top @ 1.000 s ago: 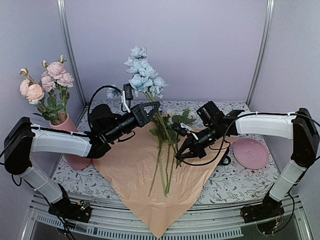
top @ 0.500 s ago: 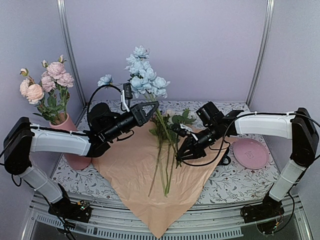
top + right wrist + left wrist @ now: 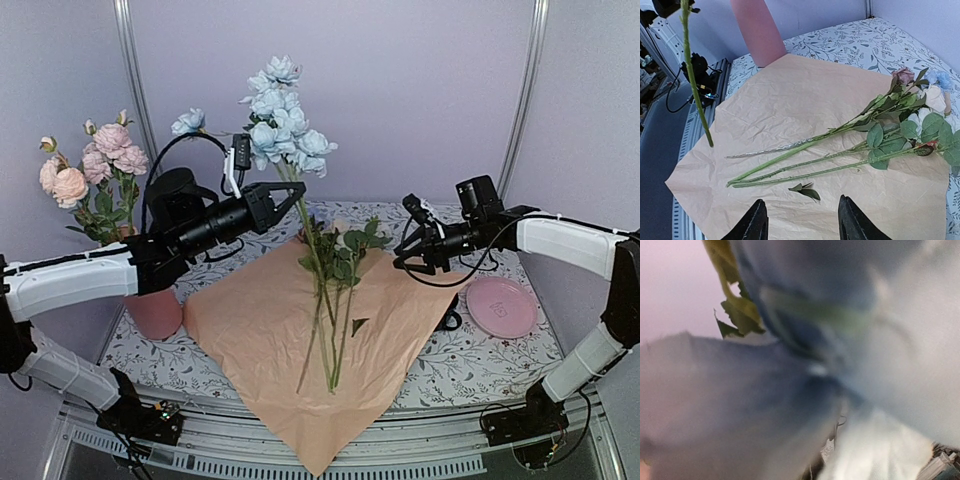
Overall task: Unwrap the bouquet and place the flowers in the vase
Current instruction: Pass from the right arm to the left, then place the fake flower in the vase.
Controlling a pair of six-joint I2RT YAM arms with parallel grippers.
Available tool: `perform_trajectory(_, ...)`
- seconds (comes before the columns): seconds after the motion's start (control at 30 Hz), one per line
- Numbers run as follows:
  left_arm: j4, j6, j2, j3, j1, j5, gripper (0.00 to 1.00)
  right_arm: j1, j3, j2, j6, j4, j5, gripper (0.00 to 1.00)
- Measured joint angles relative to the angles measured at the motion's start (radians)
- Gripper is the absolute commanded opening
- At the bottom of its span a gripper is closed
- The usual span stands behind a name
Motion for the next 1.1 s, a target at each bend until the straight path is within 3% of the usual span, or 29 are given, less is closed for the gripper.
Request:
perform_trajectory(0.37,-0.665,0.16,-0.254,0.178,0.001,-0.146,0.0,0.01,-0.032,0.039,-0.034,0.036,0.119,0.5)
perform_trajectory(0.63,-1.088,0.271,-0.219,0.513,0.005,-0.375,0.0,0.01,-0.032,0.055,-0.066,0.022,0.124,0.5)
perform_trajectory(0.8,-1.258,0.312,-0.167,0.678,0.019,-0.534,0.0,0.01,-0.032,0.055,-0.08,0.022,0.138,0.5)
perform_trajectory(1.1,-1.366,0.331,-0.196,0.812,0.032,-0.763,0.0,0.01,-0.032,0.051,-0.098,0.02,0.147,0.49)
